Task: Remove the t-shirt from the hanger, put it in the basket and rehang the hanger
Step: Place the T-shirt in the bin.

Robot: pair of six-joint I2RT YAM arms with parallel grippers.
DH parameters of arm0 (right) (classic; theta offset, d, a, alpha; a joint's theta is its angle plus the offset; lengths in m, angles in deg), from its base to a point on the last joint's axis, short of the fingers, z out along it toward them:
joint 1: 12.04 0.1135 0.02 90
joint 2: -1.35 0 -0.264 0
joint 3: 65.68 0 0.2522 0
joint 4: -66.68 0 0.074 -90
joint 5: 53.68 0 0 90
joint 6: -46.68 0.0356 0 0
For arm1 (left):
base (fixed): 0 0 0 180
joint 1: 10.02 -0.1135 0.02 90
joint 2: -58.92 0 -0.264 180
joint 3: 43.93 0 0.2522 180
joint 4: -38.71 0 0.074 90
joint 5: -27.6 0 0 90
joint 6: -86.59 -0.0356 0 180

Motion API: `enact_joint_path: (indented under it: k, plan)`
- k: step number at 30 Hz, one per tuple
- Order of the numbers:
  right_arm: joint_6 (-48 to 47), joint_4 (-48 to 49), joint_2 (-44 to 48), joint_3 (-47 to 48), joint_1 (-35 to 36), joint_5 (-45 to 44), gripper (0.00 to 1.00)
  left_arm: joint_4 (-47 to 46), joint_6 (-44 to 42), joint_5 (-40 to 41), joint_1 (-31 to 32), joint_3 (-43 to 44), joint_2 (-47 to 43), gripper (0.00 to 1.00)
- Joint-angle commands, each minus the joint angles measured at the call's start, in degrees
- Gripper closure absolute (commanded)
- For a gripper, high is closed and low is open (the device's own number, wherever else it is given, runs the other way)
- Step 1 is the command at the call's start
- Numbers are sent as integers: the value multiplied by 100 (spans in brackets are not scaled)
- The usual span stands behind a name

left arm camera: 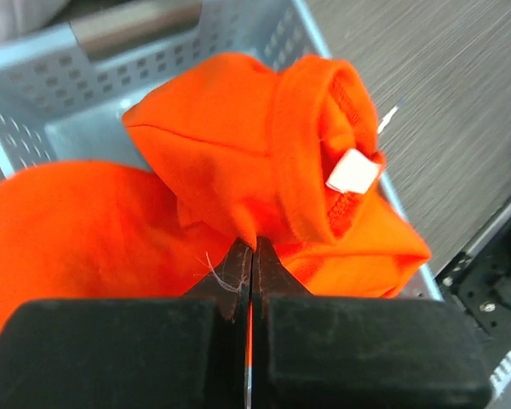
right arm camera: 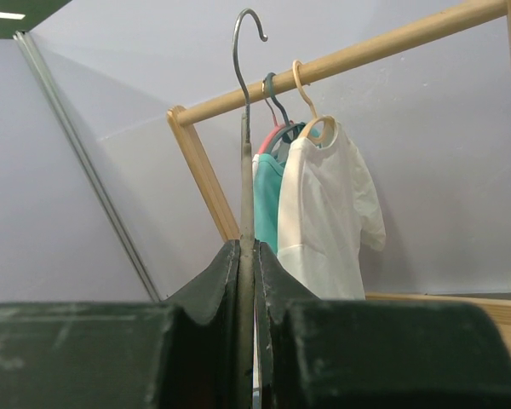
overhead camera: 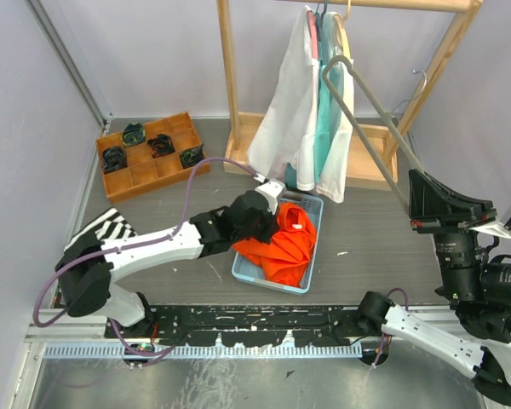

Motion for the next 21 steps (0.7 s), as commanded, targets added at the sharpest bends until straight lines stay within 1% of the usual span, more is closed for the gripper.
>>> enact_joint_path:
  k: [1, 6, 9, 13, 14, 15, 16, 17, 18, 20, 21]
  plan:
    - [-145, 622, -89, 126, 0, 201, 99, 26, 259, 73, 18, -207, 360, 100]
    - [-226, 812, -235, 161, 1, 239, 99, 272, 380, -116, 18, -99, 774, 100]
    - [-263, 944, -311, 175, 6, 250, 99, 620, 345, -52, 15, 149, 963, 100]
    - [-313, 1174, -314, 177, 6, 221, 99, 944, 297, 179, 19, 304, 823, 99]
    - [-343, 1221, -308, 179, 5, 178, 99, 1053, 282, 218, 17, 343, 732, 96]
    - [-364, 1265, -298, 180, 2, 128, 99, 1140, 263, 294, 19, 365, 618, 89]
    - [-404, 1314, -290, 176, 5, 82, 99, 1201, 247, 365, 16, 379, 489, 81]
    - [-437, 1364, -289, 174, 6, 28, 99, 1247, 210, 432, 16, 384, 365, 70]
    - [-479, 1392, -292, 178, 6, -25, 99, 1295, 177, 476, 15, 395, 227, 61]
    - [-550, 1437, -312, 208, 5, -187, 99, 1400, 118, 558, 18, 427, -19, 47]
    - [-586, 1469, -321, 212, -1, -273, 99, 1463, 88, 586, 16, 460, -141, 42]
